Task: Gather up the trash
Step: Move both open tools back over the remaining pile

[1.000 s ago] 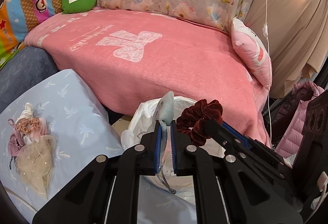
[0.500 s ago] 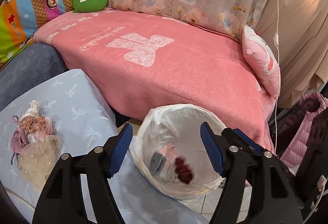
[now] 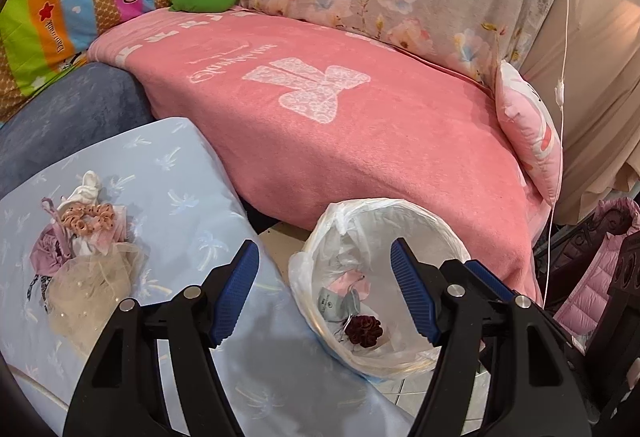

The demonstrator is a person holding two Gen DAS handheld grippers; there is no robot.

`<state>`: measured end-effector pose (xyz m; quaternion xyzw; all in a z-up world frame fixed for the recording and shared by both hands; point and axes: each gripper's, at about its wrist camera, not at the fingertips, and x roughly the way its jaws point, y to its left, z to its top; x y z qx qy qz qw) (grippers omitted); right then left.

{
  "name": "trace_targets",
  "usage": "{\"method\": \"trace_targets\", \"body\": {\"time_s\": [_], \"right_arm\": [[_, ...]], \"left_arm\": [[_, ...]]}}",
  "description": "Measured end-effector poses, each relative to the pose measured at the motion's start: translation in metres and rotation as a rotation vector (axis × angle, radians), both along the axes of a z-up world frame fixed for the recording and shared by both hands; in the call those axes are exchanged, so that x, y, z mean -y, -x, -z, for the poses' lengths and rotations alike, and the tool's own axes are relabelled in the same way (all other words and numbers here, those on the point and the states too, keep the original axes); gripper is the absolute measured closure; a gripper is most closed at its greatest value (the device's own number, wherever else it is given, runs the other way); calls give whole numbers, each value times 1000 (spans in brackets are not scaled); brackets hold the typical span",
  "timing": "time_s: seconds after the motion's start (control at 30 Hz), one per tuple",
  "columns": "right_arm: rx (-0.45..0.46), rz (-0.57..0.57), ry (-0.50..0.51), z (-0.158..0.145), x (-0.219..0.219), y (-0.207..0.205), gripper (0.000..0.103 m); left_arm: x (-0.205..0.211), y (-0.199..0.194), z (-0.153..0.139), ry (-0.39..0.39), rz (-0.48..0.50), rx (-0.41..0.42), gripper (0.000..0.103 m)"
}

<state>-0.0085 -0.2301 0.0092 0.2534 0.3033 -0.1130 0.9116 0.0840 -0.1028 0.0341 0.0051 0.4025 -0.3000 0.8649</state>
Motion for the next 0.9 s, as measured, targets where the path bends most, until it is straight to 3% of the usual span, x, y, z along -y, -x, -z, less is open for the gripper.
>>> {"method": "trace_targets", "body": {"time_s": [0.57, 0.7, 0.9], "right_arm": [[-50, -146, 32, 9, -75, -22, 65], [-62, -179, 42, 11, -93, -28, 62], [-95, -242, 49, 22, -126, -40, 61]], "left_arm": [[-86, -17, 26, 5, -171, -74, 34], [-111, -22, 36, -31, -246, -78, 18], [-156, -29, 54, -21, -335, -133, 16]]}}
